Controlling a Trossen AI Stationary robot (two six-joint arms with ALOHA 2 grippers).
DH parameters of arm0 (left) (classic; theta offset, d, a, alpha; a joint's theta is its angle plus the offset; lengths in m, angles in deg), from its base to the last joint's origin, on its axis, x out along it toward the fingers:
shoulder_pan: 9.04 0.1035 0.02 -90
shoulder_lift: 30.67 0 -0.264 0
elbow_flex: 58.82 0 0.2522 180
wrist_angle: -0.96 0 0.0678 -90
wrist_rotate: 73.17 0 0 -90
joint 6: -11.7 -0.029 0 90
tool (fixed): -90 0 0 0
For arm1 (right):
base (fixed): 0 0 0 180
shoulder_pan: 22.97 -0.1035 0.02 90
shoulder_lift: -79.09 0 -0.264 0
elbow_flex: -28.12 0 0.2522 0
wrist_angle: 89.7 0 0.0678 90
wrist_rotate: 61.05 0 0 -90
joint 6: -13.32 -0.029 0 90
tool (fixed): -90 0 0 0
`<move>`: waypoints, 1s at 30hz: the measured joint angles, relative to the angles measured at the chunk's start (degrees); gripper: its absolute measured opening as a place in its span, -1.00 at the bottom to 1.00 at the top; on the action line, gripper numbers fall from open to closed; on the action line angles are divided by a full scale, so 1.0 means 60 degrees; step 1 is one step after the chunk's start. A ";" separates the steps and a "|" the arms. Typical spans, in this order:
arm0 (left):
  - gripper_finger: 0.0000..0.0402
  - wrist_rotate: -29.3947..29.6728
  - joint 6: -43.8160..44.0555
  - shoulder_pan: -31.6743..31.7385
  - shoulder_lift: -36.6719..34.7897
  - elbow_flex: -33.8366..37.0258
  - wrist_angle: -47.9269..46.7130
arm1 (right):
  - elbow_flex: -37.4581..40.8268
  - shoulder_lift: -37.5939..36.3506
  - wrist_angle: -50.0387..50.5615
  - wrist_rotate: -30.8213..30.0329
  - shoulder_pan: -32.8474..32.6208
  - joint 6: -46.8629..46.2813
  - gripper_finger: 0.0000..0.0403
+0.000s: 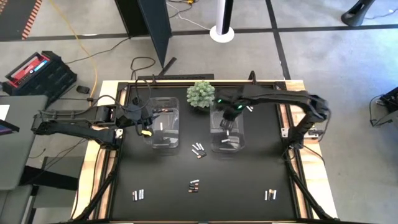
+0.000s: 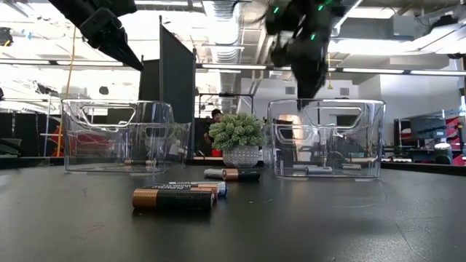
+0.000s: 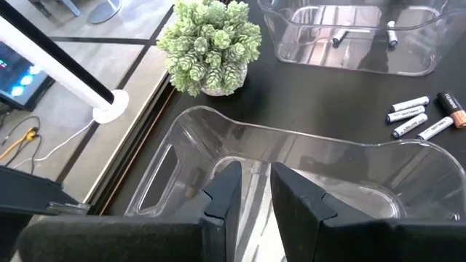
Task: Sort batteries
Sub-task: Put the black-brown battery into the left transparent bin
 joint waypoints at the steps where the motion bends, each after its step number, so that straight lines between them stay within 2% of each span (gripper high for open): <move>1: -0.64 0.0000 0.0051 -0.0003 0.0000 0.0000 0.0000 | 0.0000 -0.0317 0.0010 -0.0005 0.0121 -0.0015 -0.61; 4: -0.64 0.0000 0.0145 0.0000 0.0000 0.0000 0.0000 | 0.0000 -0.1208 0.0013 -0.0231 0.0497 -0.0040 -0.61; 12: -0.64 0.0000 0.0177 0.0000 0.0000 0.0000 0.0000 | 0.0224 -0.2956 0.0043 -0.1995 0.1692 -0.0667 -0.61; 21: -0.64 0.0000 0.0251 0.0000 0.0000 0.0000 0.0000 | 0.2267 -0.3546 0.0103 -0.2023 0.3574 -0.1035 -0.59; 25: -0.64 0.0000 0.0251 0.0000 0.0000 0.0000 0.0000 | 0.3040 -0.3463 0.0000 -0.1996 0.4290 -0.1037 -0.45; 30: -0.64 0.0000 0.0272 -0.0002 0.0000 0.0000 0.0000 | 0.3491 -0.3331 -0.0752 -0.1992 0.5064 -0.1413 -0.13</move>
